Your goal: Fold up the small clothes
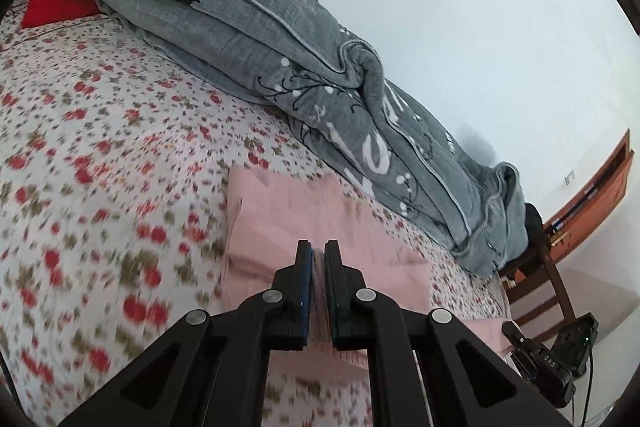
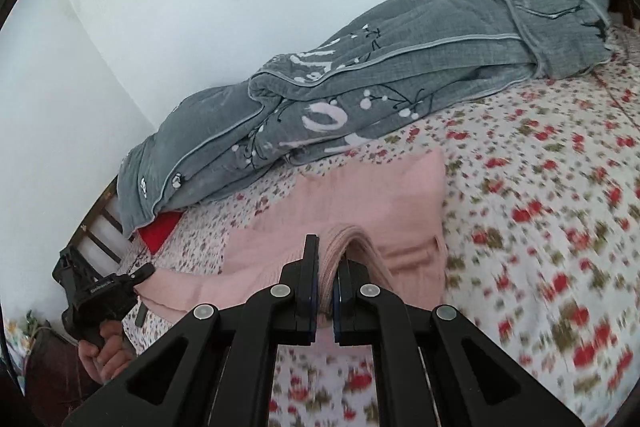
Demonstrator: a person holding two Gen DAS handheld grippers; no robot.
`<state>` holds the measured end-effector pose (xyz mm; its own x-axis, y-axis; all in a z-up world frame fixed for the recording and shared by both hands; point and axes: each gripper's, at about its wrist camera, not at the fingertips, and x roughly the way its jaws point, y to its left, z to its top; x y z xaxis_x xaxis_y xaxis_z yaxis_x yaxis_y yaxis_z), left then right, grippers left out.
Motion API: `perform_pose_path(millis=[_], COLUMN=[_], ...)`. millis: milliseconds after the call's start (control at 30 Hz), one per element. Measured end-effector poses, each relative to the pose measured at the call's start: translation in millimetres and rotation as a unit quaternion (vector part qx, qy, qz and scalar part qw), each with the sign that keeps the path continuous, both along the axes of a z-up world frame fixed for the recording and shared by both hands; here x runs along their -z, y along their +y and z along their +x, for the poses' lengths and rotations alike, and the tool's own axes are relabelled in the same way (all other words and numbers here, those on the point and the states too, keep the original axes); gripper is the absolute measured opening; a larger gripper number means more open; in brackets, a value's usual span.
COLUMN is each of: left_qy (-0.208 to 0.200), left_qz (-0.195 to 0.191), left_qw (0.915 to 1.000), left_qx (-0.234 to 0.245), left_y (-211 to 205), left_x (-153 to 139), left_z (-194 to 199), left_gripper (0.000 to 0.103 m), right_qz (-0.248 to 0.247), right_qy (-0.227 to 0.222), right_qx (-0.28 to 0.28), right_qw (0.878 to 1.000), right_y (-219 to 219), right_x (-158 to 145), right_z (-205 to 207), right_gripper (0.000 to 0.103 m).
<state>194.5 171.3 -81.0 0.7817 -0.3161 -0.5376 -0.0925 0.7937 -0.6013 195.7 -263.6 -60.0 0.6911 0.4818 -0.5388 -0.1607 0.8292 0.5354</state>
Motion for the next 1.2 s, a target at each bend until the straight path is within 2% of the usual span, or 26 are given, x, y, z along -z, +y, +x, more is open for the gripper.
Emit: perform_pose_path(millis=[233,433,500,600,633,667,700,767,833,967,1100,1133,1200], left_qy=[0.029,0.067,0.073,0.074,0.076,0.080,0.081,0.077,0.070,0.094,0.100,0.101,0.098], left_qz=[-0.001,0.035,0.030,0.033,0.039,0.045,0.047,0.054,0.069,0.118,0.171,0.187,0.201], left_qw=[0.9994,0.9965,0.9964,0.9967,0.9964,0.9956,0.9950,0.9940,0.9929,0.9865,0.9782,0.9752,0.9727], left_qx=[-0.018,-0.037,-0.031,-0.002,0.008,0.020,0.034,0.056,0.067,0.062,0.060,0.061,0.062], left_y=[4,13,15,10,7,3,-1,-8,-16,-28,-39,-42,-45], left_x=[30,56,66,73,75,77,80,83,84,88,92,92,91], left_z=[75,138,151,156,156,156,156,154,152,161,168,169,169], left_gripper=[0.007,0.007,0.007,0.007,0.009,0.016,0.030,0.042,0.042,0.042,0.038,0.034,0.013], right_qz=[0.000,0.010,0.025,0.035,0.031,0.027,0.017,-0.007,-0.038,-0.071,-0.100,-0.106,-0.129], right_qy=[0.032,0.087,0.103,0.126,0.121,0.111,0.098,0.078,0.060,0.058,0.105,0.114,0.108], right_qx=[0.005,0.001,0.006,0.010,0.011,0.012,0.016,0.021,0.020,0.004,-0.013,-0.020,-0.040], right_qw=[0.999,0.996,0.994,0.991,0.992,0.993,0.995,0.997,0.997,0.996,0.989,0.988,0.985], right_y=[9,12,10,7,4,2,-2,-7,-9,-4,9,12,23], right_x=[28,77,94,109,108,106,102,93,87,89,109,112,114], right_z=[75,146,163,177,178,176,173,166,159,157,180,184,187], right_gripper=[0.005,0.006,0.006,0.017,0.021,0.023,0.025,0.033,0.045,0.046,0.046,0.045,0.045])
